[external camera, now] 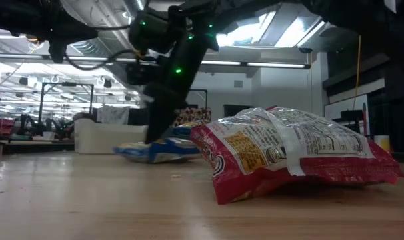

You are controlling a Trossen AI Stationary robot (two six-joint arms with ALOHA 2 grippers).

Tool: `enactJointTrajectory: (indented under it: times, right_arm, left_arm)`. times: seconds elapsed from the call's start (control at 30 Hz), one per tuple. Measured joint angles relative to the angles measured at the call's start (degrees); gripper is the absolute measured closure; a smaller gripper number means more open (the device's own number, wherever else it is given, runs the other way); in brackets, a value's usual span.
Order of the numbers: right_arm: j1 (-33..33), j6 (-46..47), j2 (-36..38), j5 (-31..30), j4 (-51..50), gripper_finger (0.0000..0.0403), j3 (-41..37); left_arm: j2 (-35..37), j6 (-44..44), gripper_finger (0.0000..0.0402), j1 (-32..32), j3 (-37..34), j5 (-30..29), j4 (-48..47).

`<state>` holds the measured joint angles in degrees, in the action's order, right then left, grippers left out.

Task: Sort Maruchan noodles
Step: Put the blue noodle pack into the blue bin

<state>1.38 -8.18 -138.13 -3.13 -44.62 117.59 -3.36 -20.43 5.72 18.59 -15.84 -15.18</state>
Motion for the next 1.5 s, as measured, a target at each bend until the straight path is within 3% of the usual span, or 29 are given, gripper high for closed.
enactJointTrajectory:
  times: [0.33,0.53,0.63,0.8,1.0,1.17,1.33,1.5]
  right_arm:
    - [3.3,8.3,10.3,-2.3,-19.4,0.0183,-0.3]
    - [6.7,12.7,13.3,1.1,-25.0,0.0176,-8.0]
    - [7.6,14.4,15.1,2.3,-20.5,0.0167,-14.7]
    - [8.2,21.0,17.5,8.3,-3.8,0.0154,-24.8]
    - [9.5,25.7,17.8,14.8,2.5,0.0133,-26.6]
    - [10.8,27.8,17.8,17.8,5.4,0.0089,-26.6]
    - [10.5,29.8,17.3,17.0,10.9,0.0041,-26.5]
    - [10.1,29.7,17.3,10.9,11.6,0.0016,-26.5]
  left_arm:
    - [0.0,-0.1,0.0399,0.0,0.0,0.1,-3.2]
    - [0.0,-0.5,0.0399,0.0,0.0,1.0,-3.4]
    - [0.0,-0.5,0.0399,0.0,0.0,1.7,-3.7]
    - [0.0,-0.5,0.0399,0.0,0.0,1.8,-4.3]
    - [0.0,-1.7,0.0399,0.0,0.0,1.8,-5.0]
    - [0.0,-1.9,0.0399,0.0,0.0,1.6,-5.5]
    - [0.0,-2.0,0.0399,0.0,0.0,1.6,-5.8]
    - [0.0,-4.7,0.0399,0.0,-1.1,1.9,-5.8]
